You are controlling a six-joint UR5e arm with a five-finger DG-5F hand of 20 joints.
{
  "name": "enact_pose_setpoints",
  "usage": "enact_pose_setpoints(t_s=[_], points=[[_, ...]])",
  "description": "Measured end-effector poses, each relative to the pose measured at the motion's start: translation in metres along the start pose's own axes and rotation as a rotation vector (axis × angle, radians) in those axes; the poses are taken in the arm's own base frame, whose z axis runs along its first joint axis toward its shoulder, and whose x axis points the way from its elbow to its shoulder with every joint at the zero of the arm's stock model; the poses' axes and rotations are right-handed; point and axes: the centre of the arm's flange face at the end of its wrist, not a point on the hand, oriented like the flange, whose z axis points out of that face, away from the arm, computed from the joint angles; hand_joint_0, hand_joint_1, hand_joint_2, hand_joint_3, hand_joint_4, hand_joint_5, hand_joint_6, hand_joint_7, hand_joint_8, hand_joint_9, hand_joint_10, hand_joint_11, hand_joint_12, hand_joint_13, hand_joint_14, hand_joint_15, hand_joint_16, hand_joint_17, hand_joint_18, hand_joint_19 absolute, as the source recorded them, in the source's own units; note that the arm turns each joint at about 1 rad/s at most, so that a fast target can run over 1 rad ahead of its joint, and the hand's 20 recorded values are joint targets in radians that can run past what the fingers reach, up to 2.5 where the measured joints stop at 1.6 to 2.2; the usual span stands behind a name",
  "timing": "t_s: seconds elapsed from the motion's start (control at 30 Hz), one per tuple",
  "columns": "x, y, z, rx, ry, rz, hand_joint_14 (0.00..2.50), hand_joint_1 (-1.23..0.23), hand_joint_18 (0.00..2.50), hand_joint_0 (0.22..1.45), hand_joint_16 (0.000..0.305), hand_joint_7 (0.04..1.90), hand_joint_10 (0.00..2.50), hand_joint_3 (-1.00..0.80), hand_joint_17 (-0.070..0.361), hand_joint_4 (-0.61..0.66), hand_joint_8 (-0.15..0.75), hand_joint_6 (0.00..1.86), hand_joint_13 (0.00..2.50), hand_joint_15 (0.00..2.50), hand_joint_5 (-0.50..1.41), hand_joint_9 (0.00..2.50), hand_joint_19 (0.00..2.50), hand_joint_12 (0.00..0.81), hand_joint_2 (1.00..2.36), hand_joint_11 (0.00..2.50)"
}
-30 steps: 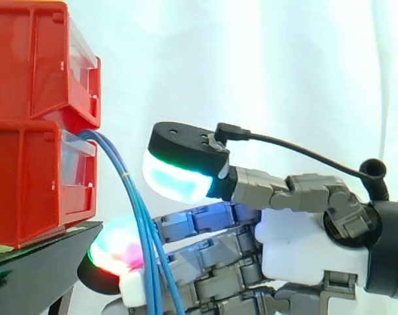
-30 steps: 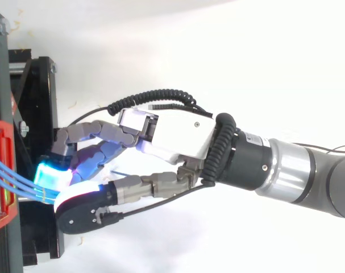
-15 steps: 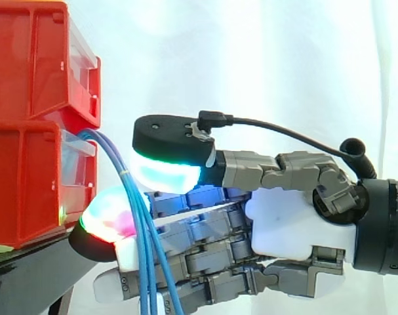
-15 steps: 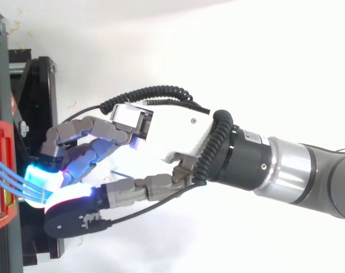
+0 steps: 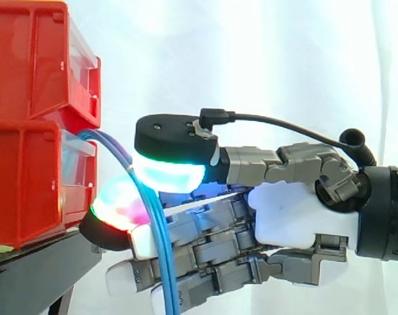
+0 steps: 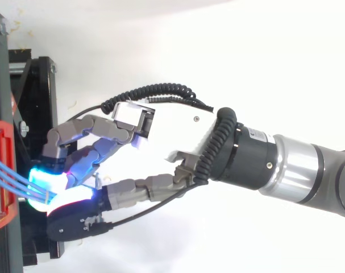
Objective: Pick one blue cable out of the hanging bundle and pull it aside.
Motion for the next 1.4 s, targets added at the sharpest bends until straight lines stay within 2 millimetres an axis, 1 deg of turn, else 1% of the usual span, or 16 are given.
enact_pose_setpoints(t_s=[0.07, 0.2, 0.27, 0.37, 0.4, 0.53, 0.63, 0.67, 0.77, 0.8, 0.87, 1.03, 1.4], points=[[-0.001, 0.0, -0.001, 0.008, 0.001, -0.003, 0.01, -0.78, 0.86, 0.67, 0.05, 1.2, 0.01, -0.38, 0.113, 0.18, 0.337, 0.93, 0.83, 0.4, -0.15, 1.01, 0.46, 0.348, 1.01, 0.62], [-0.002, 0.005, -0.003, 0.023, 0.003, -0.011, 0.01, -0.8, 0.89, 0.69, 0.05, 1.21, 0.01, -0.45, 0.112, 0.15, 0.34, 0.93, 0.85, 0.41, -0.15, 1.03, 0.45, 0.349, 1.0, 0.65], [-0.003, 0.008, -0.004, 0.03, 0.003, -0.015, 0.02, -0.82, 0.91, 0.71, 0.049, 1.25, 0.02, -0.49, 0.11, 0.1, 0.338, 0.93, 0.87, 0.42, -0.15, 1.06, 0.45, 0.342, 1.0, 0.66], [-0.006, 0.014, -0.007, 0.049, 0.005, -0.024, 0.02, -0.84, 0.93, 0.73, 0.048, 1.27, 0.02, -0.5, 0.107, 0.05, 0.333, 0.94, 0.9, 0.43, -0.14, 1.09, 0.46, 0.342, 1.0, 0.67], [-0.008, 0.017, -0.008, 0.06, 0.006, -0.03, 0.02, -0.84, 0.93, 0.73, 0.048, 1.27, 0.02, -0.5, 0.107, 0.05, 0.333, 0.94, 0.9, 0.43, -0.14, 1.09, 0.46, 0.342, 1.0, 0.67], [-0.013, 0.025, -0.013, 0.094, 0.008, -0.049, 0.02, -0.91, 0.97, 0.76, 0.045, 1.39, 0.02, -0.5, 0.102, 0.0, 0.325, 0.94, 0.97, 0.49, -0.12, 1.15, 0.47, 0.326, 1.0, 0.7], [-0.017, 0.031, -0.016, 0.115, 0.009, -0.062, 0.02, -0.94, 0.98, 0.73, 0.044, 1.36, 0.02, -0.5, 0.1, 0.01, 0.321, 0.94, 0.99, 0.51, -0.11, 1.18, 0.48, 0.325, 1.0, 0.71], [-0.018, 0.033, -0.016, 0.12, 0.009, -0.064, 0.02, -0.95, 0.98, 0.69, 0.044, 1.31, 0.02, -0.5, 0.099, 0.05, 0.322, 0.94, 1.0, 0.52, -0.11, 1.19, 0.49, 0.323, 1.0, 0.72], [-0.022, 0.039, -0.018, 0.127, 0.007, -0.067, 0.02, -0.95, 0.98, 0.64, 0.044, 1.27, 0.02, -0.5, 0.1, 0.11, 0.317, 0.93, 1.0, 0.53, -0.1, 1.19, 0.51, 0.325, 1.0, 0.72], [-0.023, 0.042, -0.018, 0.128, 0.006, -0.068, 0.02, -0.93, 0.99, 0.59, 0.045, 1.27, 0.02, -0.5, 0.101, 0.14, 0.318, 0.92, 1.01, 0.53, -0.1, 1.2, 0.51, 0.329, 1.0, 0.72], [-0.026, 0.045, -0.018, 0.128, 0.003, -0.068, 0.02, -0.9, 1.02, 0.52, 0.048, 1.28, 0.02, -0.5, 0.108, 0.17, 0.329, 0.91, 1.03, 0.54, -0.08, 1.24, 0.53, 0.342, 1.0, 0.72], [-0.034, 0.051, -0.017, 0.124, -0.006, -0.066, 0.02, -0.82, 1.06, 0.47, 0.052, 1.28, 0.02, -0.5, 0.117, 0.16, 0.35, 0.91, 1.06, 0.54, -0.08, 1.27, 0.53, 0.361, 1.0, 0.71], [-0.041, 0.067, -0.017, 0.11, -0.014, -0.068, 0.02, -0.8, 1.1, 0.43, 0.056, 1.26, 0.02, -0.5, 0.125, 0.15, 0.359, 0.9, 1.07, 0.54, -0.07, 1.27, 0.53, 0.376, 1.0, 0.68]])
